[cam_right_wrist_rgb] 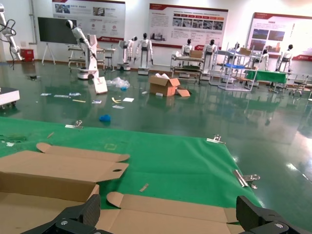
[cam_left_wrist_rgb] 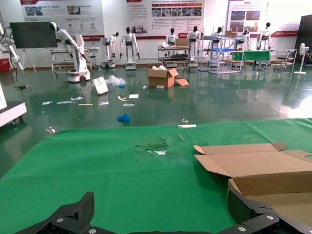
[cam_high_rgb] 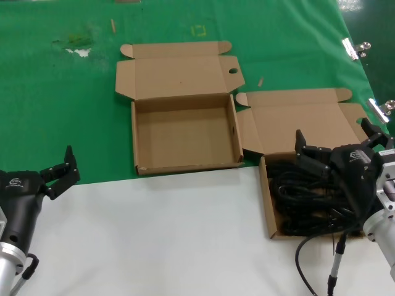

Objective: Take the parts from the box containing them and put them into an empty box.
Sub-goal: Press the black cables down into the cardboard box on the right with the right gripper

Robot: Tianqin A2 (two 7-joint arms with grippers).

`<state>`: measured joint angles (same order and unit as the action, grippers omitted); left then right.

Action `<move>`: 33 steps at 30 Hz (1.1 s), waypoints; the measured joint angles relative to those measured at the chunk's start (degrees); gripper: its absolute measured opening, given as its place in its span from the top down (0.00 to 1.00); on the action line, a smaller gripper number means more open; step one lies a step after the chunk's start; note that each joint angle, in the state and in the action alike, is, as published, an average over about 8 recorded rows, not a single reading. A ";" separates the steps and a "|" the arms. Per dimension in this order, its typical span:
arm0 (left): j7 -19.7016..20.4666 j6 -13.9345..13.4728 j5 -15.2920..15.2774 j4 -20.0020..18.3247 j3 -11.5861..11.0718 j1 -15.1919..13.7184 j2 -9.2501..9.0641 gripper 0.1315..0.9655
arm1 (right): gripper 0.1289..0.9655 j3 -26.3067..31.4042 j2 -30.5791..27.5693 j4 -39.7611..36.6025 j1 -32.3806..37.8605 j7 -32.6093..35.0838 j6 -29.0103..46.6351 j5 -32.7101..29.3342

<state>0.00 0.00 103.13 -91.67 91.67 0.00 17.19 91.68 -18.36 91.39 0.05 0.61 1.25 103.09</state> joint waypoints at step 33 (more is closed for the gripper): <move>0.00 0.00 0.00 0.00 0.00 0.00 0.00 0.00 | 0.00 0.00 0.00 0.00 0.00 0.00 0.00 0.00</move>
<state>0.00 0.00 103.13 -91.67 91.67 0.00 17.19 91.68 -18.36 91.39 0.05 0.61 1.25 103.09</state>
